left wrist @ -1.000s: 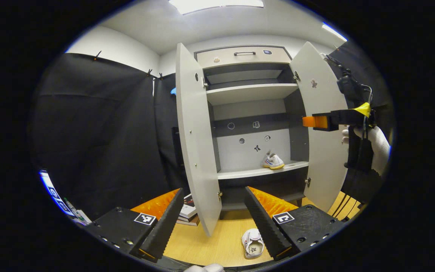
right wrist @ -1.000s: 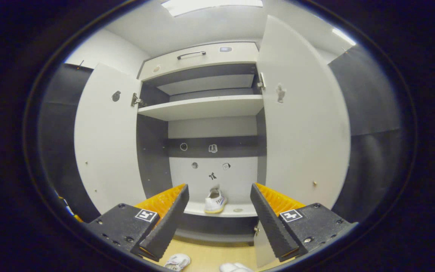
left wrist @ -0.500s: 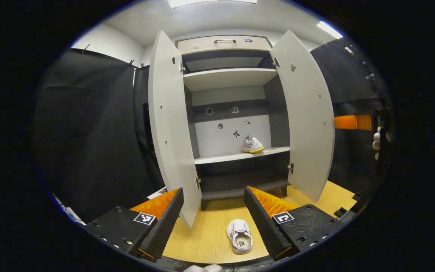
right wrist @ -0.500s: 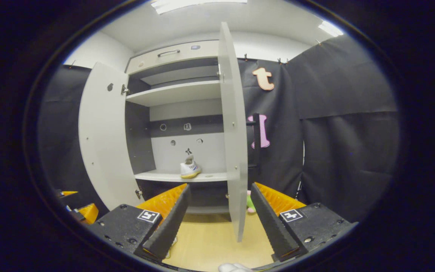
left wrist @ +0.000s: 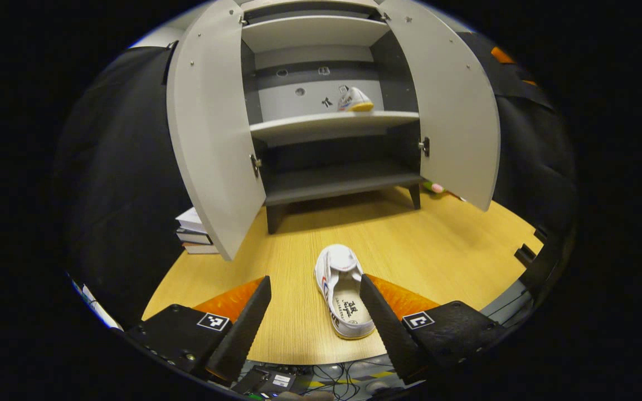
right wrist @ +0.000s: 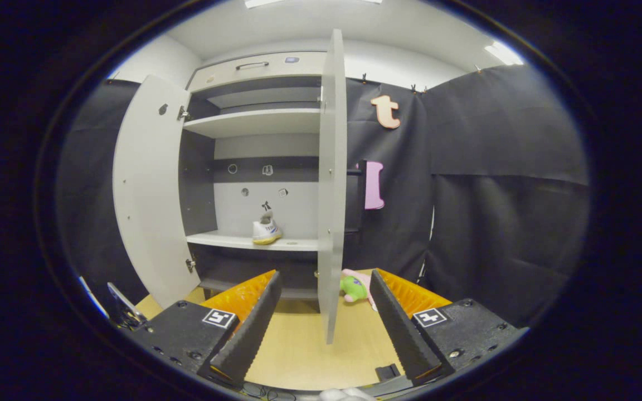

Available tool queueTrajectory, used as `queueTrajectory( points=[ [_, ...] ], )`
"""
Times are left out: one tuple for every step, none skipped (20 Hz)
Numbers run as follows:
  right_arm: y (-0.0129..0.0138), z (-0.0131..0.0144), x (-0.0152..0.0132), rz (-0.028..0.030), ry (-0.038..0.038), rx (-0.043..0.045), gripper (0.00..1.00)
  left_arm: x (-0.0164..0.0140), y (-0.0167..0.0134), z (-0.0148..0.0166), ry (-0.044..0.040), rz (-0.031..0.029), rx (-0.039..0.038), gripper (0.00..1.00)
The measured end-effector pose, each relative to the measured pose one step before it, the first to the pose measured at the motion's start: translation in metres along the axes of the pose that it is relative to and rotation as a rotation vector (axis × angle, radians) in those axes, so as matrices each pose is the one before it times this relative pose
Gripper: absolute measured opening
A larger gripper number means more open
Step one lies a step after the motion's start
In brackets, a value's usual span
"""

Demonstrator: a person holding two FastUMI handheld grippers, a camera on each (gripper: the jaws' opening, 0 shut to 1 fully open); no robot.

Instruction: Grab one shoe with the right hand and put it into the shoe cabinet, grab the other shoe with the left hand and put it into the shoe cabinet; then close the right door with the right hand and the left door with the left hand.

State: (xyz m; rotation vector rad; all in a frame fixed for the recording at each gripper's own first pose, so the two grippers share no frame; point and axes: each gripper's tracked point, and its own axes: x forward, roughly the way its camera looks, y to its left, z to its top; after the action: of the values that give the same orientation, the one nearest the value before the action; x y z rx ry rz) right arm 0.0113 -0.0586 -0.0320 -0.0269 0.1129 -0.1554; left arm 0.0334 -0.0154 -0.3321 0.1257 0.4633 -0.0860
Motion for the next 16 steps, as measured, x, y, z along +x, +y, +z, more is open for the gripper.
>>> queueTrajectory(
  points=[
    [0.00199,-0.00333,-0.00178,-0.00044,0.01415,-0.00371,1.00,0.01248,-0.00164,-0.01223,0.03744,-0.00407,-0.00157,0.97],
    [0.00088,-0.00224,-0.00064,-0.00095,0.01074,-0.00665,1.00,0.01236,-0.00059,-0.00211,0.01395,-0.00319,-0.00189,0.97],
    [-0.00089,-0.00237,-0.00020,-0.00430,0.01111,-0.00609,0.97,0.00853,0.00232,-0.00858,0.02942,0.00746,-0.01077,0.97],
    [0.00000,-0.00225,-0.00021,-0.00259,0.00905,-0.00132,0.97,0.00719,-0.00213,-0.00947,0.03097,-0.00981,-0.01674,0.97],
    [-0.00074,-0.00096,0.00069,-0.00300,0.00735,0.00249,0.97,0.01035,-0.00025,-0.00647,0.02080,-0.00332,-0.01355,0.97],
    [-0.00036,-0.00021,0.00005,-0.00369,0.00382,0.00182,0.97,0.00995,0.00300,-0.00122,0.01134,0.00367,0.00447,0.97],
    [-0.00207,-0.00109,0.00085,-0.00856,0.00122,-0.00218,1.00,0.01050,0.00100,-0.00015,0.00011,0.00158,0.01246,0.97],
    [-0.00132,-0.00132,0.00124,-0.00647,0.00383,-0.00359,0.97,0.01089,0.00071,0.00041,-0.00029,0.00148,0.01250,0.97],
    [-0.00072,-0.00258,0.00129,-0.00405,0.00754,-0.00515,0.97,0.01001,-0.00104,0.00192,0.00594,-0.00547,0.00955,0.97],
    [-0.00189,-0.00246,0.00148,-0.00538,0.00738,-0.00567,0.97,0.00734,-0.00068,0.00029,0.00663,-0.00152,0.00319,0.97],
    [-0.00148,0.00160,-0.00142,-0.00539,0.00801,-0.00032,0.97,0.00875,-0.00099,0.00269,0.00221,-0.00380,-0.00196,0.97],
    [-0.00138,0.00086,-0.00030,-0.00474,-0.00015,0.00269,0.97,0.00854,-0.00049,0.00177,0.01163,-0.00332,0.00050,0.97],
    [-0.00022,0.00034,0.00101,-0.00291,0.00124,0.00495,1.00,0.00625,-0.00007,0.00169,0.00562,-0.00587,-0.00058,0.97],
    [-0.00079,0.00050,0.00140,-0.00193,0.00067,0.00303,0.97,0.00711,-0.00031,0.00245,0.00294,-0.00499,0.00446,0.95],
    [-0.00005,-0.00161,0.00177,-0.00065,0.00372,0.00058,0.97,0.00628,0.00220,0.00221,0.00355,0.00078,0.00995,0.93],
    [0.00004,-0.00021,0.00141,0.00139,0.00442,0.00348,0.97,0.00450,0.00067,0.00267,-0.00022,0.00049,-0.00335,0.89]
  ],
)
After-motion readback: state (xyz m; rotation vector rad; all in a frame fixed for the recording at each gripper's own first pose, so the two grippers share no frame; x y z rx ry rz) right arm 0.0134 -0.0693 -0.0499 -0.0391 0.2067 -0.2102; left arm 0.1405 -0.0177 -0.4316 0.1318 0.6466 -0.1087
